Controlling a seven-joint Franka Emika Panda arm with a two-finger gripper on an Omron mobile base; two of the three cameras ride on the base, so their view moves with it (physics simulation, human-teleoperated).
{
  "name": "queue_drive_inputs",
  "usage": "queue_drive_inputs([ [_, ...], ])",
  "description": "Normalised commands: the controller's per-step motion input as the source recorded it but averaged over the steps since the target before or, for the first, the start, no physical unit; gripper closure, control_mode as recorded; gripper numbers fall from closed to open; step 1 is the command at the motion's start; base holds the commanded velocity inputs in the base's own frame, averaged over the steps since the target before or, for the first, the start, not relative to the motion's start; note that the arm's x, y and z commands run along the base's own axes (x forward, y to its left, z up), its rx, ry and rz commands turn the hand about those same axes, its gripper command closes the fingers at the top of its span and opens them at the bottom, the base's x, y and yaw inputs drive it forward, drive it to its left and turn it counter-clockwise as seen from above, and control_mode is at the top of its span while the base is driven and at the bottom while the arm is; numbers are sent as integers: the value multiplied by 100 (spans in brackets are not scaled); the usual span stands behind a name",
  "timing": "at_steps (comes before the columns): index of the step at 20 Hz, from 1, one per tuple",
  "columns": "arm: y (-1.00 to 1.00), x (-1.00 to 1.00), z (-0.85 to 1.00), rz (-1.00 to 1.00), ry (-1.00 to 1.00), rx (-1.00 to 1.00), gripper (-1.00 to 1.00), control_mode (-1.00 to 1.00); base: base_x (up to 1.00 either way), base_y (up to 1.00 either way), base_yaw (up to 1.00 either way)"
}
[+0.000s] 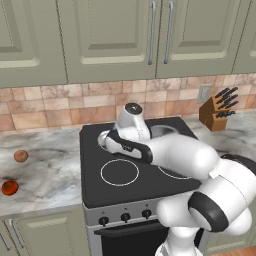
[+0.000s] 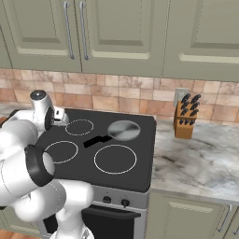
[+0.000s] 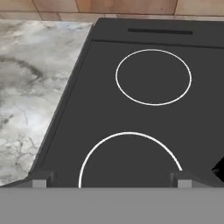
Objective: Place the pan on the rear right burner on the stove. Then place the tomato and the onion in the pan and turn on the rear right burner.
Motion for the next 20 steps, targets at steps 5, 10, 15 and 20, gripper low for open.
queue_drive_inputs([
  [5,36,0,-2,21,0,5,-100,-100,0,0,0],
  [10,42,0,-7,15,0,5,-100,-100,0,0,0],
  [15,48,0,-1,9,-1,0,-100,-100,0,0,0],
  [20,46,0,0,7,-1,0,-100,-100,0,0,0],
])
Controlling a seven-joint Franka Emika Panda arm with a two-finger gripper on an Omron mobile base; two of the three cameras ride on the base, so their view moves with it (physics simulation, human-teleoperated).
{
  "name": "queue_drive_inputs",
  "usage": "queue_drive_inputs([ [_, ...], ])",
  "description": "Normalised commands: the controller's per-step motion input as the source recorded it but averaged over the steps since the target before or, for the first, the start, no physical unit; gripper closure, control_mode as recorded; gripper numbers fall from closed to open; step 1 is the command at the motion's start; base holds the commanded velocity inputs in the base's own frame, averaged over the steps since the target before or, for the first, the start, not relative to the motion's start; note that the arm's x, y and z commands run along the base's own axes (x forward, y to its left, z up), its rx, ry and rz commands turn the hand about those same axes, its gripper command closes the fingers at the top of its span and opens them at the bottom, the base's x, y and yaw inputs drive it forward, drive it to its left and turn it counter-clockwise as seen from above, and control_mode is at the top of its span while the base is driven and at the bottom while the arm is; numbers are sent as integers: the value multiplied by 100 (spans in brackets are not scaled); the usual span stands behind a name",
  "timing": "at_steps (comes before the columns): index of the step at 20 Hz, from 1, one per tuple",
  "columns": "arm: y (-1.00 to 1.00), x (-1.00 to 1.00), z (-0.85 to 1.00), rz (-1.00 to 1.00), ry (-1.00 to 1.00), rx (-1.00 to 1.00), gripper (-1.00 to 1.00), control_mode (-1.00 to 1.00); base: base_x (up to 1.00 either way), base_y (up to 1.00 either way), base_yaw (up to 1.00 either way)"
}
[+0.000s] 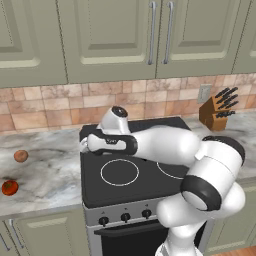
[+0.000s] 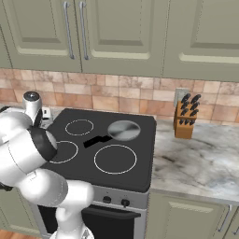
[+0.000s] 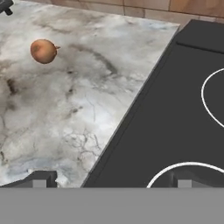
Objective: Place the pan on the rear right burner on the stove. Then place the tomato and the onion in the pan and turn on the rear right burner.
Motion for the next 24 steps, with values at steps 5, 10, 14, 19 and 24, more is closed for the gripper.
queue_drive_inputs([
  [5,41,0,0,7,-2,0,-100,-100,0,0,0],
  [10,33,0,1,4,-4,0,-100,-100,0,0,0],
  [14,30,0,4,3,-4,0,-100,-100,0,0,0],
  [19,31,0,14,2,-3,0,-100,-100,0,0,0],
  [24,31,-4,25,0,0,0,-100,-100,0,0,0],
])
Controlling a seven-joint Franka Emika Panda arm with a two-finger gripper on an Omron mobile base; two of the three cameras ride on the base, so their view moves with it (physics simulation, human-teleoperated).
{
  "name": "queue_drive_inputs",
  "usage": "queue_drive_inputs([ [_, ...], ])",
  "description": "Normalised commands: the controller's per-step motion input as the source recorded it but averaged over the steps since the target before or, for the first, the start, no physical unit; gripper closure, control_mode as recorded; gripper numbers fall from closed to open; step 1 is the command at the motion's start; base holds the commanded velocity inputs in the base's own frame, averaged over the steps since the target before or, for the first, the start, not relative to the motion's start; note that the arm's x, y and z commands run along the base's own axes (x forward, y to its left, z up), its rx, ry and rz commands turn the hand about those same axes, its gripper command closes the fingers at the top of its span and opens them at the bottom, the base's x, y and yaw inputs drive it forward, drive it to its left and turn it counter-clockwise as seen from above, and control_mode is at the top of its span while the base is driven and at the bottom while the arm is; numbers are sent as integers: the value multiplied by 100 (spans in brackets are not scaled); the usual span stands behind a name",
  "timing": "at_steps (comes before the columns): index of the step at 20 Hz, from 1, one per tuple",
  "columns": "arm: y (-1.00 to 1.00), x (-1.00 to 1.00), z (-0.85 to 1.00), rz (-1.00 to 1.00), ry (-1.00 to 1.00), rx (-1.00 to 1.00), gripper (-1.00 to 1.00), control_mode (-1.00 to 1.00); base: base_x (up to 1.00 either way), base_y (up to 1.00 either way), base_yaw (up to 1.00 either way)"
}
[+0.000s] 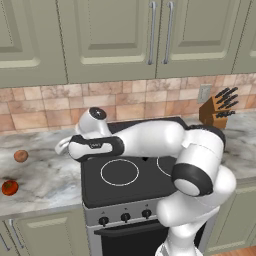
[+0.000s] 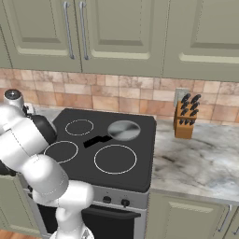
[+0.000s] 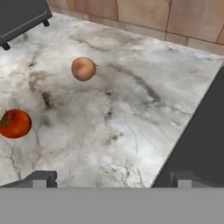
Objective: Place the pan on the rear right burner on the stove. Then place the tomato and the onion in the pan and turn on the rear right burner.
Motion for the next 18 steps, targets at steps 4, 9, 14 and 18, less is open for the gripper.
queue_drive_inputs([
  [4,31,-1,21,0,0,0,-100,-100,0,0,0],
  [9,26,0,10,1,0,0,-100,-100,0,0,0],
  [14,24,0,0,1,0,0,-100,-100,0,0,0],
  [18,25,0,0,0,0,0,-100,-100,0,0,0],
])
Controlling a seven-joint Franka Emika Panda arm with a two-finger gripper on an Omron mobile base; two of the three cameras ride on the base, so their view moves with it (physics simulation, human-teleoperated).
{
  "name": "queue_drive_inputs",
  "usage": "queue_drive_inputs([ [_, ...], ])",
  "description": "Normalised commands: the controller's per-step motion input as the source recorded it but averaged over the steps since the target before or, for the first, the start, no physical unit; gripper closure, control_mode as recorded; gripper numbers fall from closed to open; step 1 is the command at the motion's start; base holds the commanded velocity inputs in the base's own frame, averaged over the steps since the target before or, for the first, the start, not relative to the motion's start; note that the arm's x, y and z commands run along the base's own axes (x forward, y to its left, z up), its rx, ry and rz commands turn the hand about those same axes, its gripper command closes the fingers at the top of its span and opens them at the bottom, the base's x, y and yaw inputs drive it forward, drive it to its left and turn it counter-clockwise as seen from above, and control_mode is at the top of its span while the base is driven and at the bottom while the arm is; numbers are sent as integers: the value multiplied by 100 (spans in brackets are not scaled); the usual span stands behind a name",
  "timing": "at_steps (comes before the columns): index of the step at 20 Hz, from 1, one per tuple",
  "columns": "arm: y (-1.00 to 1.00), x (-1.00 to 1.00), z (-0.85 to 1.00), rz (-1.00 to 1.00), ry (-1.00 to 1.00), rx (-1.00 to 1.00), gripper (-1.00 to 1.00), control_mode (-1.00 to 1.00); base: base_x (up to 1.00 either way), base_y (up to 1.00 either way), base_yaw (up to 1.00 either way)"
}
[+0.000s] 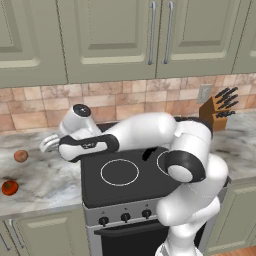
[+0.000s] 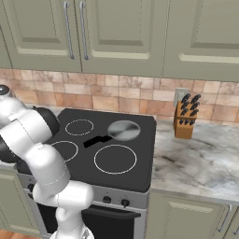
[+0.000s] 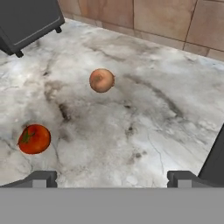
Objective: Place the pan on the rear right burner on the stove. Then place the tomato and the onion in the pan and turn on the rear right burner.
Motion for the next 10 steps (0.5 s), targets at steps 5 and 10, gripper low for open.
queue_drive_inputs([
  [5,26,0,0,0,0,0,-100,-100,0,0,0],
  [10,30,0,0,0,0,0,-100,-100,0,0,0],
])
